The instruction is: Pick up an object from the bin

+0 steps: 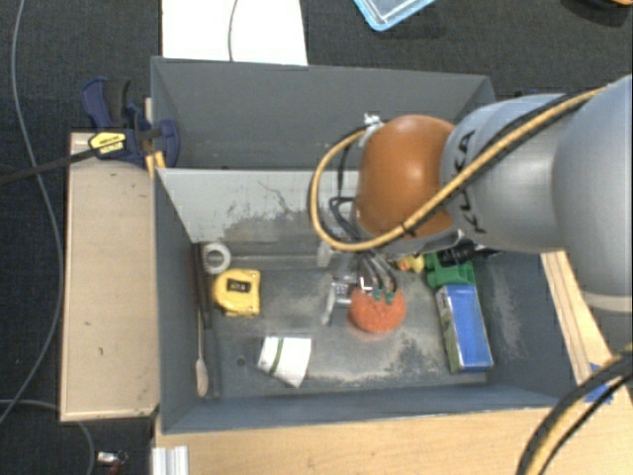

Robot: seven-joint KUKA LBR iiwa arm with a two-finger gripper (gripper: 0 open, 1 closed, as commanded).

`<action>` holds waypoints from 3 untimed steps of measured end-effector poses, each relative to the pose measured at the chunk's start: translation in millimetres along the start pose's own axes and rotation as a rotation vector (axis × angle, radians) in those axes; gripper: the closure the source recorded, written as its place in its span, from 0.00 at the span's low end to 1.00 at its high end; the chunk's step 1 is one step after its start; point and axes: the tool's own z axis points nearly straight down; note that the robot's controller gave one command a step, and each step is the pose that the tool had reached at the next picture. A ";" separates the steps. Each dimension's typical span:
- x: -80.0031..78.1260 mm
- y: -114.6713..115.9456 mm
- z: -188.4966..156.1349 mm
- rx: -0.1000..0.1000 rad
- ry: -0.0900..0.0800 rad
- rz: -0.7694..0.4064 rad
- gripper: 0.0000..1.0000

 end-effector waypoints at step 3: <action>9.9 -132.7 46.2 -0.001 -0.005 -0.106 0.00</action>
Offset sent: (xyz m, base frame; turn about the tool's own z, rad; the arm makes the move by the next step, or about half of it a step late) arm -0.0107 -0.0659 0.0200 -0.0366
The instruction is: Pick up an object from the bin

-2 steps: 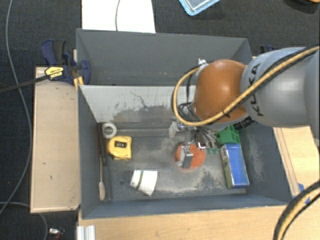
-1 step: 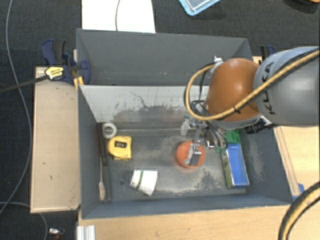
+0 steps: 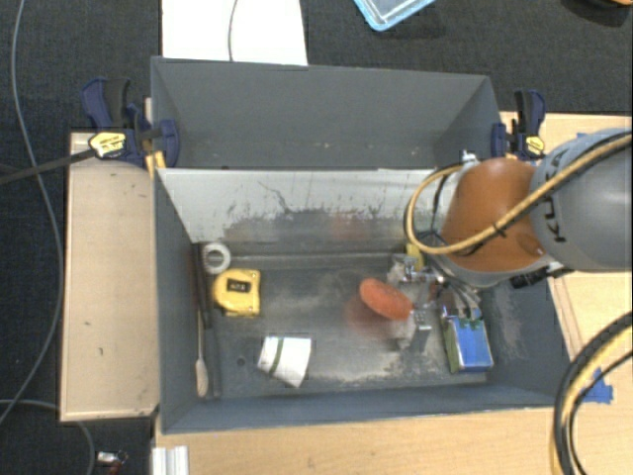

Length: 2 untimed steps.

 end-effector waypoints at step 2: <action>-23.7 -5.7 -57.7 -0.001 0.003 -0.168 0.00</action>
Offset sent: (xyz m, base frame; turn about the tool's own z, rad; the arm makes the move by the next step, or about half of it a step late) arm 0.0365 -0.0061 0.1009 -0.2281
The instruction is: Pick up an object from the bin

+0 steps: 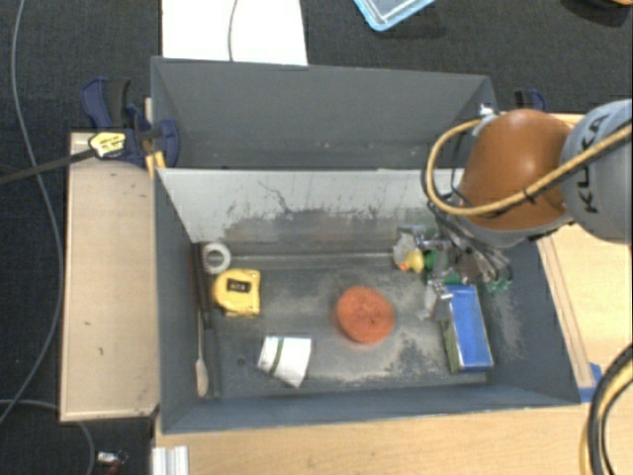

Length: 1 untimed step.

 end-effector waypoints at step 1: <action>-13.2 35.0 9.9 0.003 -0.013 0.014 0.00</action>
Offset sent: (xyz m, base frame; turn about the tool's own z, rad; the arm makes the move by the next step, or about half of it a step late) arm -0.0223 0.0609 -0.0261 -0.1440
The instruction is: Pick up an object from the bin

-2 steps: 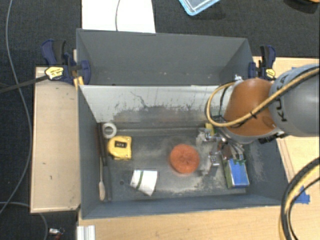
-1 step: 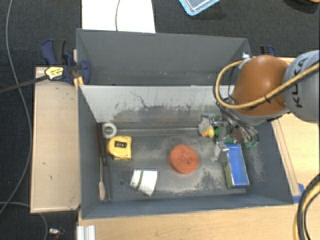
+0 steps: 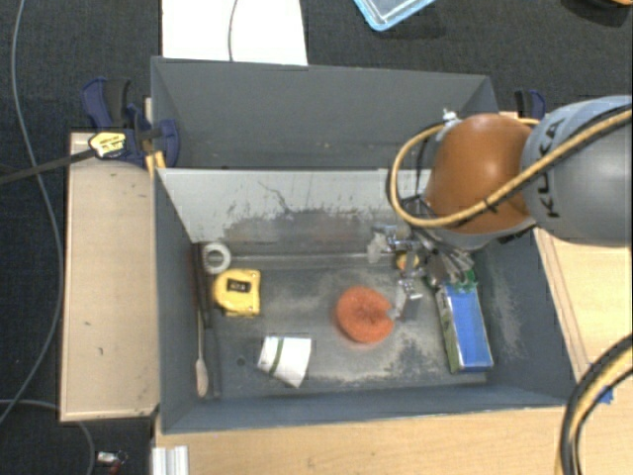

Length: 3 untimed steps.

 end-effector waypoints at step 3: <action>40.2 15.7 45.6 -0.002 0.002 0.141 1.00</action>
Offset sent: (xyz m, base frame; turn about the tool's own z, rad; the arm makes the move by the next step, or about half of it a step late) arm -0.0497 0.0430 -0.0489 -0.3034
